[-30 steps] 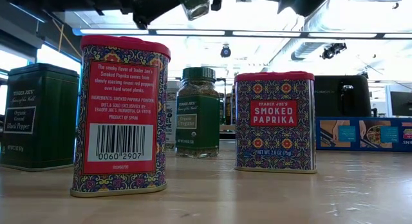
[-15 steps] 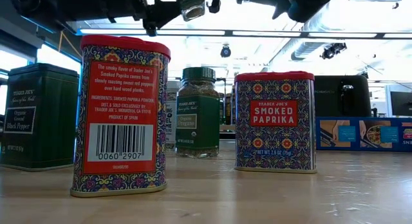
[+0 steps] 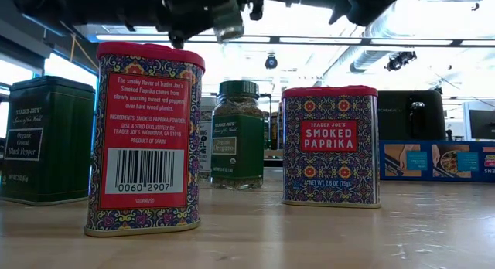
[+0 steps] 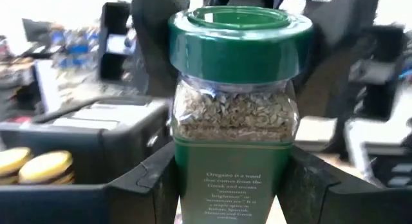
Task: Shelf spices
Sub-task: Adjust the green seasoning bottle on the shelf
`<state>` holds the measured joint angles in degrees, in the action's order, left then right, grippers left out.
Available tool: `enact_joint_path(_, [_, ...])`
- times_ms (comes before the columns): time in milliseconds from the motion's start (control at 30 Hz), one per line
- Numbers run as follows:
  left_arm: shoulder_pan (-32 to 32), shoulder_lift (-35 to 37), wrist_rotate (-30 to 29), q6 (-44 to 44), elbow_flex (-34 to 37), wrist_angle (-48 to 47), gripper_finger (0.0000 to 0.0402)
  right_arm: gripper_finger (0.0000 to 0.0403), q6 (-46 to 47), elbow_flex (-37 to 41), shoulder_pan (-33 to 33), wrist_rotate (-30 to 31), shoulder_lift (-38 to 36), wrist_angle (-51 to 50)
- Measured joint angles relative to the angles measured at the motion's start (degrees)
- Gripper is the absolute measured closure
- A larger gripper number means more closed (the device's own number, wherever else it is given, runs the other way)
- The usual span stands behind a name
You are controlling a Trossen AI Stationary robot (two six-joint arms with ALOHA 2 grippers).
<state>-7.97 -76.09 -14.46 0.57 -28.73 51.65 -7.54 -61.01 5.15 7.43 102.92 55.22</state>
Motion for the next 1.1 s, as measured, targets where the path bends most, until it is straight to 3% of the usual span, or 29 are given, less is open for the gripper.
enact_joint_path(133, [0.0, 2.2, -4.6, -0.2, -2.7, -12.9, 0.0213, 0.0171, 2.0, 0.0, -0.6, 0.3, -3.3, -8.8])
enact_joint_path(267, [0.2, 2.8, -7.4, -0.4, -6.2, -25.8, 0.0213, 0.0170, 2.8, -2.4, -1.7, -0.2, -10.0, -27.7])
enact_joint_path(467, [0.6, 2.8, -9.8, 0.4, -9.4, -35.3, 0.0213, 0.0170, 2.2, -17.7, -3.7, -1.9, -13.2, -69.8])
enact_joint_path(567, [0.6, 2.8, -9.6, 1.0, -9.4, -35.0, 0.0213, 0.0169, 0.0, -25.7, -4.5, -2.1, -10.3, -82.4])
enact_joint_path(867, [0.8, 2.8, -8.7, 1.0, -9.4, -35.4, 0.0213, 0.0169, -8.4, -43.3, -5.2, -5.4, -0.1, -99.3])
enact_joint_path(1100, [0.8, 2.8, -9.0, 1.0, -9.4, -35.5, 0.0213, 0.0168, -9.4, -47.7, -5.1, -7.6, 3.1, -102.6])
